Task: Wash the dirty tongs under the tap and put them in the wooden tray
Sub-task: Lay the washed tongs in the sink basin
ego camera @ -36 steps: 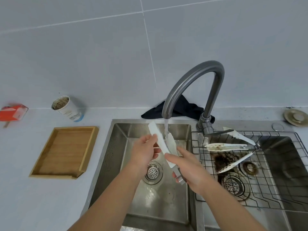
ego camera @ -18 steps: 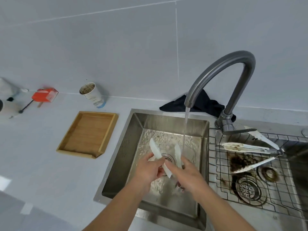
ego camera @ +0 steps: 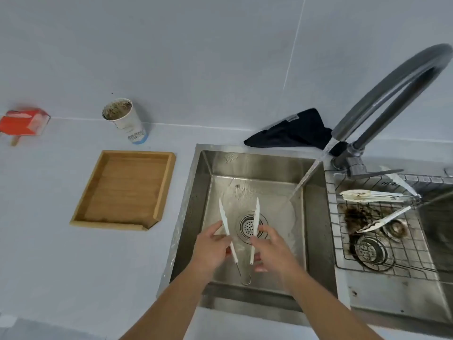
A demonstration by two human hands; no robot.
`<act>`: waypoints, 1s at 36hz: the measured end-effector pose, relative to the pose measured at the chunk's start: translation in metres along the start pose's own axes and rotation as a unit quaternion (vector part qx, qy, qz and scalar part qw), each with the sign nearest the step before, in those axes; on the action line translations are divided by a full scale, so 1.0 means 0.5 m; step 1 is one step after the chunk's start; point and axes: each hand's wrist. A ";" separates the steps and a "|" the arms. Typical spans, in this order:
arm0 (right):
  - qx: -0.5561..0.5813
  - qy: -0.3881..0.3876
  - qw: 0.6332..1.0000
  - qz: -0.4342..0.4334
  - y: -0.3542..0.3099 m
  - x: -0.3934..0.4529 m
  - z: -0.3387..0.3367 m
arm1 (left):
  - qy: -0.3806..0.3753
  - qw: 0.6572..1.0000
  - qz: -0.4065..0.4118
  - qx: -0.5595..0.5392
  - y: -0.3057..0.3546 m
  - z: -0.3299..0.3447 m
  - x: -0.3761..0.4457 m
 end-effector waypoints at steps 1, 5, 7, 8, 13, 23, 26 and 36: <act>0.005 0.000 1.000 0.007 0.004 0.006 0.014 | -0.001 1.000 0.002 0.006 -0.005 -0.008 0.011; 0.049 -0.002 0.998 0.030 0.018 0.019 0.066 | -0.005 0.999 -0.001 0.038 -0.022 -0.037 0.044; 0.068 -0.003 0.997 0.040 0.022 0.024 0.085 | -0.016 0.999 -0.004 0.050 -0.028 -0.046 0.062; 0.067 -0.006 0.997 0.043 0.021 0.023 0.089 | -0.021 0.998 -0.007 0.055 -0.030 -0.048 0.066; 0.047 0.022 0.997 0.058 0.047 0.068 0.131 | -0.046 0.995 -0.021 0.085 -0.048 -0.055 0.111; 0.048 -0.007 0.996 0.081 0.066 0.103 0.184 | -0.049 0.986 -0.040 0.157 -0.074 -0.053 0.165; 0.054 -0.008 0.995 0.080 0.076 0.116 0.190 | -0.046 0.982 -0.054 0.176 -0.083 -0.051 0.177; 0.070 -0.007 0.995 0.077 0.101 0.154 0.212 | -0.032 0.971 -0.107 0.211 -0.116 -0.048 0.220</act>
Point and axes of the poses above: each hand's wrist, its own x-axis towards the middle knuckle, its own z-axis out of the palm, y = z × x, and after that the axes turned 9 degrees about y, right-handed
